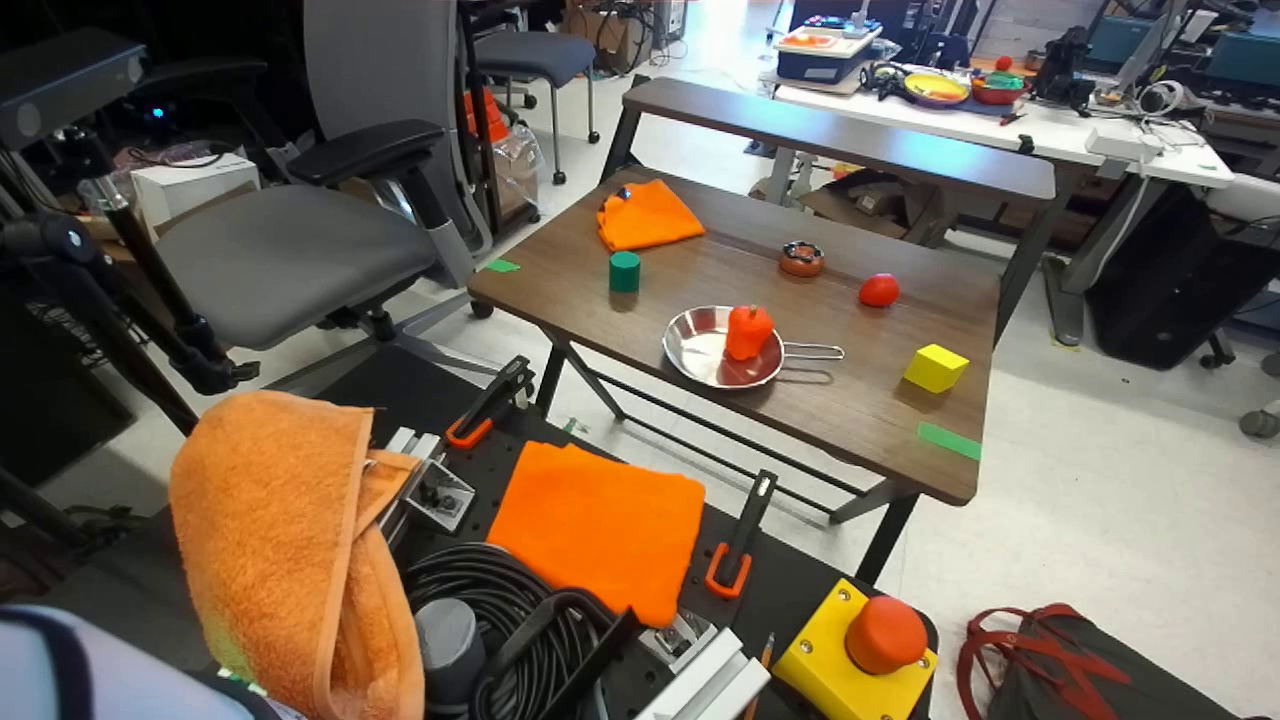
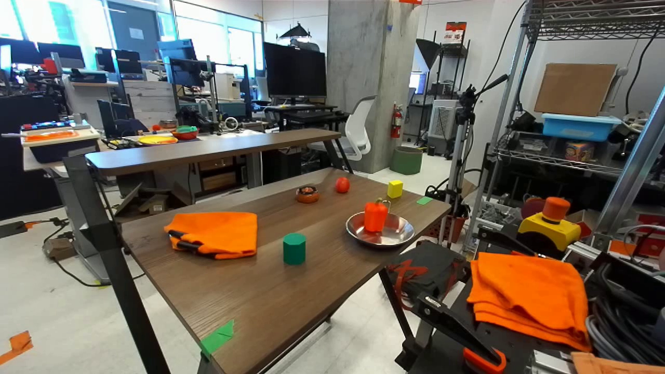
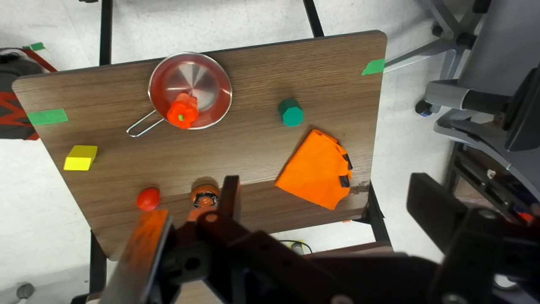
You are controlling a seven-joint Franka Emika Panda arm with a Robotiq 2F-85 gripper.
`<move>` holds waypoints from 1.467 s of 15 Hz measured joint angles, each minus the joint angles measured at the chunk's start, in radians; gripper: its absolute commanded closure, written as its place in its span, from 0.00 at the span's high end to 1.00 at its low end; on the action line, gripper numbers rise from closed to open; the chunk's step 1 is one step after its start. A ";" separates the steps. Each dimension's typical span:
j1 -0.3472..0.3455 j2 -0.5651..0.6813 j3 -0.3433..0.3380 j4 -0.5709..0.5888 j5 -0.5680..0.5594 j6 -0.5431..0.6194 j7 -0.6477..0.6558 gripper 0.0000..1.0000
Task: Move the green object to the right
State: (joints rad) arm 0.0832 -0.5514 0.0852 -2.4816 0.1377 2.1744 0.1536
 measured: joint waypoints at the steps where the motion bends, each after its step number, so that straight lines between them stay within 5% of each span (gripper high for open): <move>1: -0.008 0.032 0.017 0.014 -0.019 0.000 0.030 1.00; 6: -0.030 0.274 0.100 0.123 -0.170 0.038 0.162 1.00; 12: -0.019 0.620 0.105 0.326 -0.331 0.053 0.213 1.00; 22: 0.116 1.066 0.056 0.637 -0.336 0.057 0.182 1.00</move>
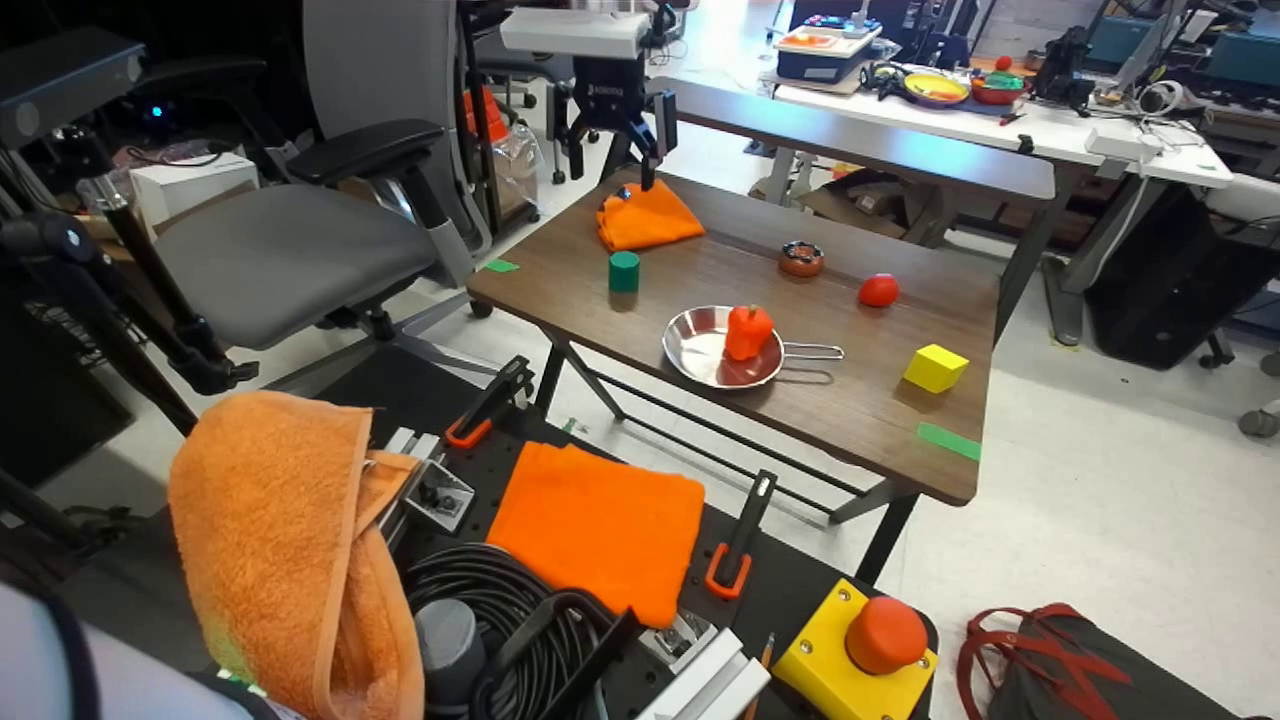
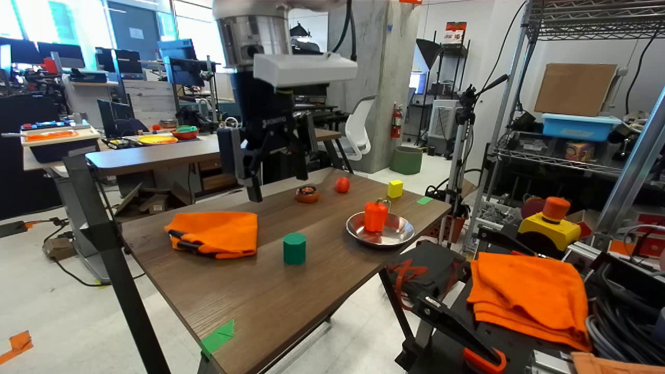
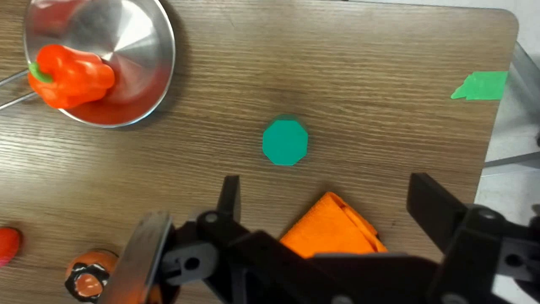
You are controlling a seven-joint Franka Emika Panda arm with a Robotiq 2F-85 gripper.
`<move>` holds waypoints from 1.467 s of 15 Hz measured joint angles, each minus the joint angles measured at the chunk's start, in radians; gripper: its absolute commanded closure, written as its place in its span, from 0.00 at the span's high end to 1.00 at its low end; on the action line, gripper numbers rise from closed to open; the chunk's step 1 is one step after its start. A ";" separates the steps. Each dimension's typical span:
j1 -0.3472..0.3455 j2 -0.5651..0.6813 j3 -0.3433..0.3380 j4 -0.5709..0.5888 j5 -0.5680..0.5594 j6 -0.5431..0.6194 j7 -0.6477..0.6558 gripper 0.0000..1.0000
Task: Move the green object to the right
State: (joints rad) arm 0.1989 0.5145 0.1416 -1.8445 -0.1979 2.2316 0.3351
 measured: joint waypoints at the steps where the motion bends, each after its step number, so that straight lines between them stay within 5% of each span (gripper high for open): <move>1: 0.010 0.034 -0.011 0.034 0.002 -0.008 0.002 1.00; 13: 0.044 0.337 -0.060 0.391 0.017 -0.365 -0.021 1.00; 18: 0.057 0.417 -0.064 0.488 0.017 -0.413 -0.022 1.00; 19: 0.061 0.433 -0.066 0.507 0.017 -0.414 -0.022 0.95; 20: 0.065 0.450 -0.068 0.526 0.017 -0.420 -0.022 0.74; 22: 0.074 0.484 -0.075 0.568 0.017 -0.446 -0.022 0.68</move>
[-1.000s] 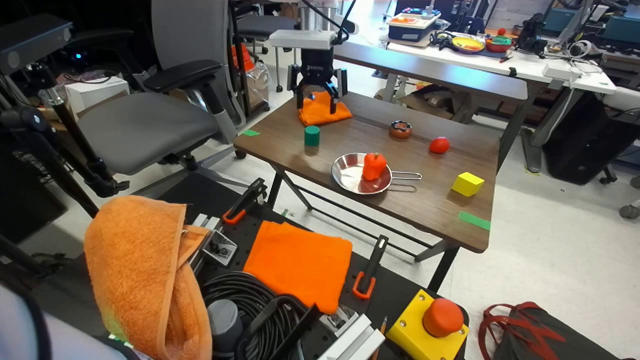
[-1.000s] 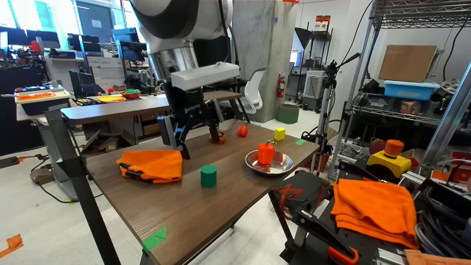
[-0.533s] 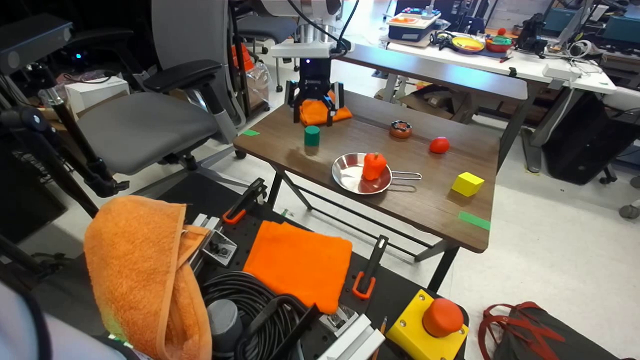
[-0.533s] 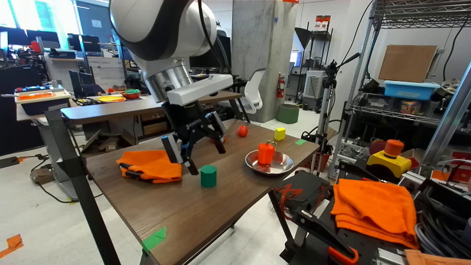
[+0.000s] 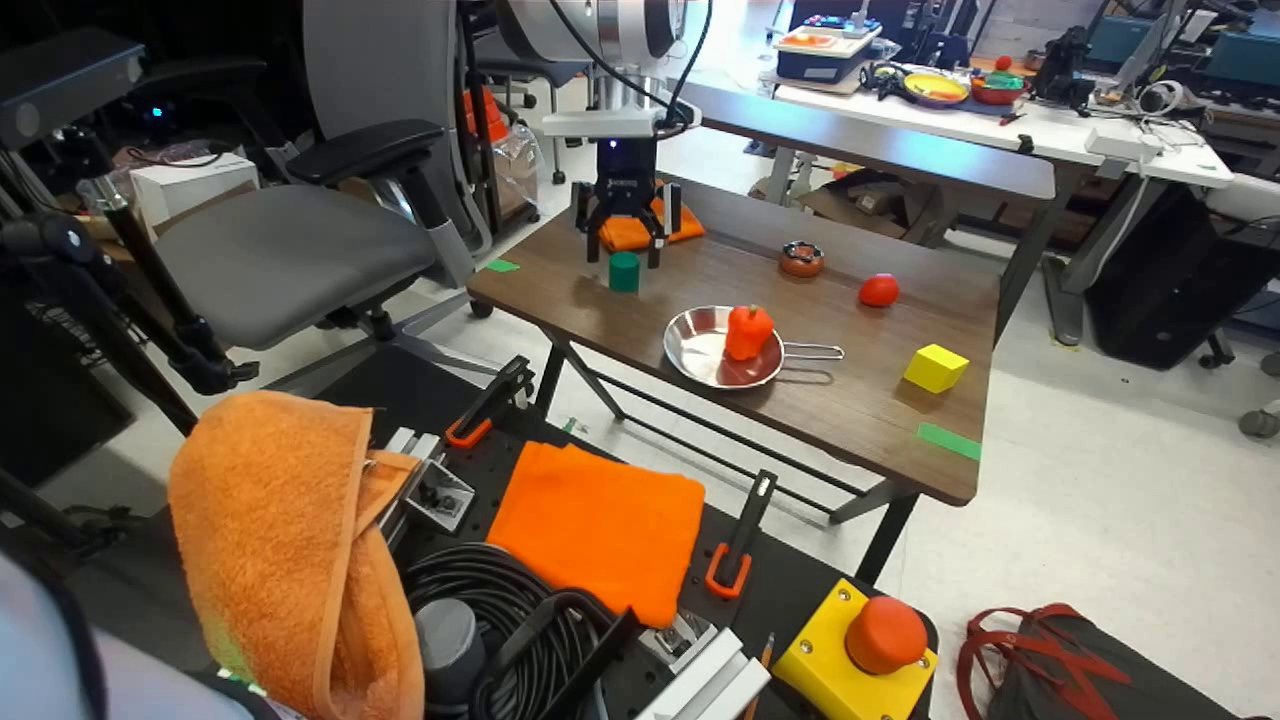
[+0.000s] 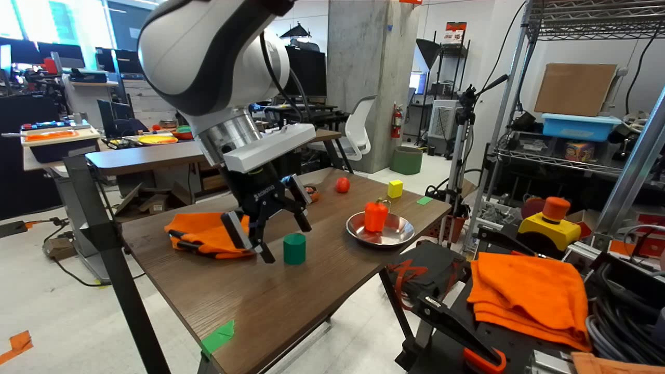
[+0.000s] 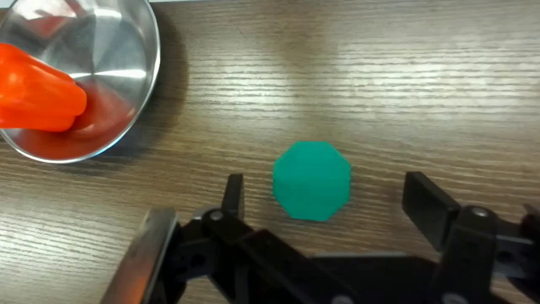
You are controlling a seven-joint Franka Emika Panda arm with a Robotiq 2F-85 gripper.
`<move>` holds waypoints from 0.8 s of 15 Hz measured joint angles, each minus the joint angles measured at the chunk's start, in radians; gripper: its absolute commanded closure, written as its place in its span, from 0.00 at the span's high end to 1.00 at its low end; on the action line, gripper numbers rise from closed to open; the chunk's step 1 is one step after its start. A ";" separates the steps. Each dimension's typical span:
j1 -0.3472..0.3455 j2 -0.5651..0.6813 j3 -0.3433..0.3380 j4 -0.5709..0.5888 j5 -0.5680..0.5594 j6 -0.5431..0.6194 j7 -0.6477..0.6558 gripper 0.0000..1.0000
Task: Move the green object to the right
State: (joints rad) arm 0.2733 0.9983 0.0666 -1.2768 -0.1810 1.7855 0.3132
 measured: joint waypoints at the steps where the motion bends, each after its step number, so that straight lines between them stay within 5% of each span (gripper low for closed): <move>1: 0.003 0.015 -0.003 0.020 0.000 -0.015 0.000 0.60; 7: 0.001 0.068 -0.007 0.144 0.021 -0.193 -0.031 0.17; 12: -0.051 0.068 -0.010 0.265 0.102 -0.320 -0.073 0.17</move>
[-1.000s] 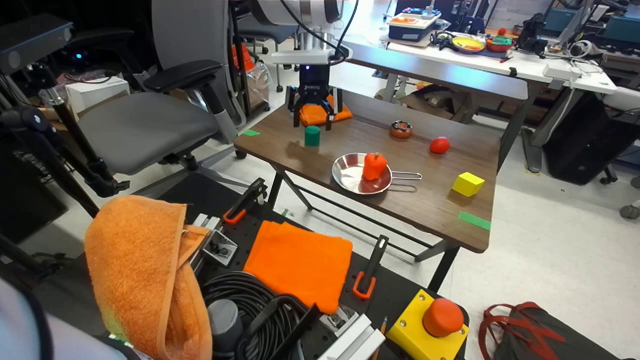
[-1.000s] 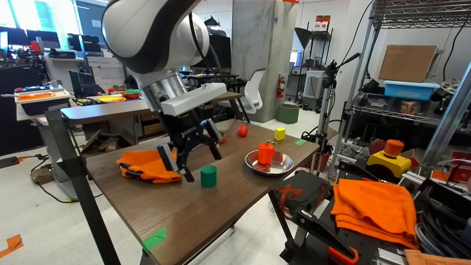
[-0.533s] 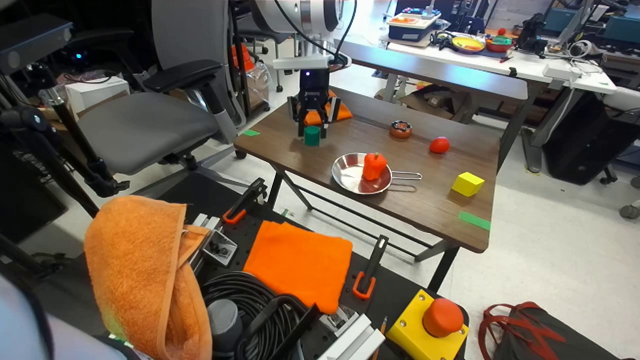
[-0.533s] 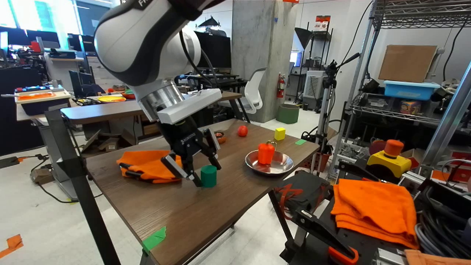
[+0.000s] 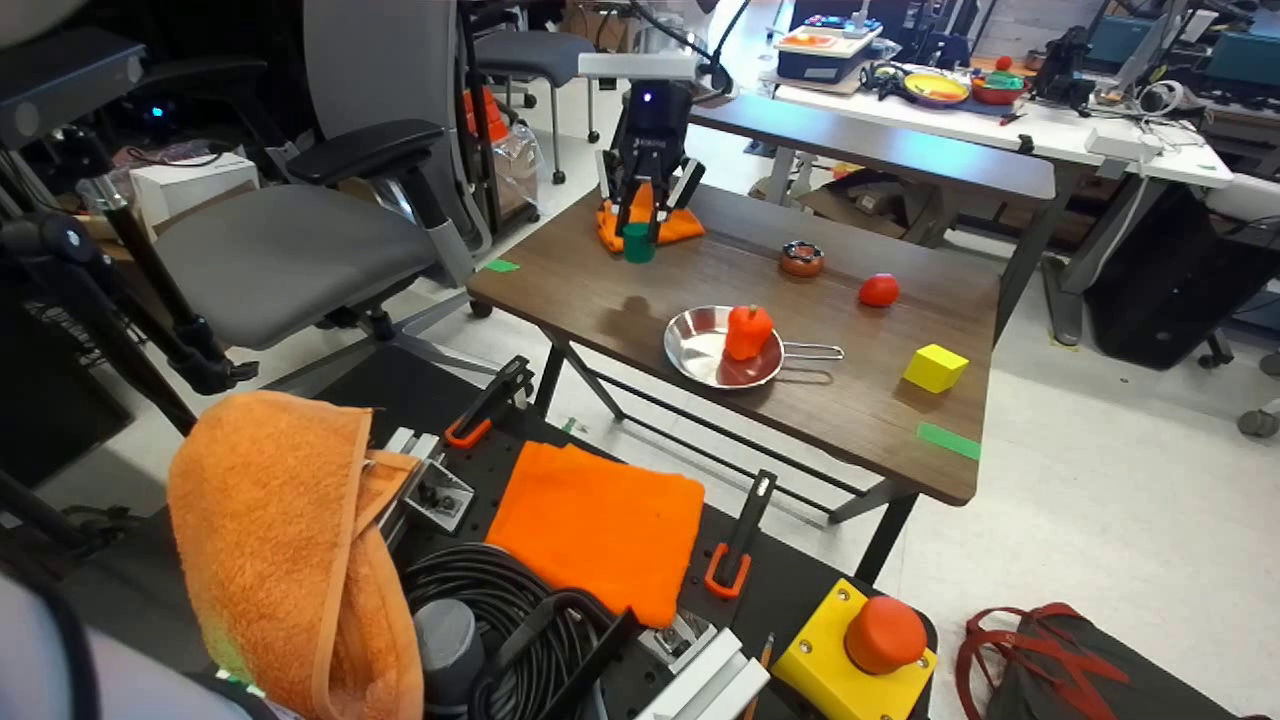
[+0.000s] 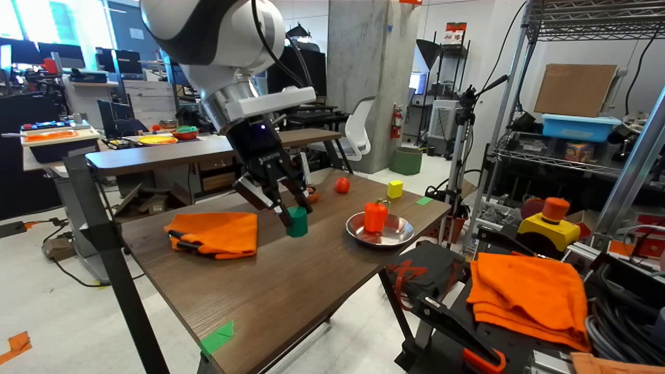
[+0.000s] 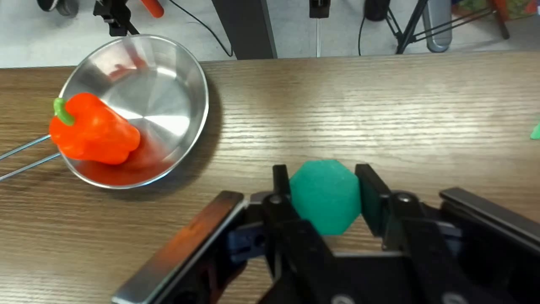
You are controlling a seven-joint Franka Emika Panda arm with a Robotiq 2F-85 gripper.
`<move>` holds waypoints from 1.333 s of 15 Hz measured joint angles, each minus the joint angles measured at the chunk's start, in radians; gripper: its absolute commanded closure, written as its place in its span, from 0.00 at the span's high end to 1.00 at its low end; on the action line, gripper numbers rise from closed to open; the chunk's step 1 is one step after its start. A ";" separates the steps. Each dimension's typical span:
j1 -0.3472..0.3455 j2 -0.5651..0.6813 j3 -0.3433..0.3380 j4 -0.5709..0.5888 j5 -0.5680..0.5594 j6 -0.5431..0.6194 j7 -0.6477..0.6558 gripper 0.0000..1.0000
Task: Move the green object to the right
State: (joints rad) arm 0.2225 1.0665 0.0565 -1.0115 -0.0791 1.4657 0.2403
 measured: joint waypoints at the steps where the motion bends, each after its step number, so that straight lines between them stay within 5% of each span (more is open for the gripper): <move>1: -0.018 0.001 -0.004 0.030 0.019 -0.012 0.002 0.17; 10: -0.191 0.161 -0.022 0.380 0.119 -0.176 0.086 0.17; 20: -0.212 0.288 -0.024 0.478 0.150 -0.203 0.274 0.17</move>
State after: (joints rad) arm 0.0101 1.3546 0.0328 -0.5337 0.0705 1.2631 0.5143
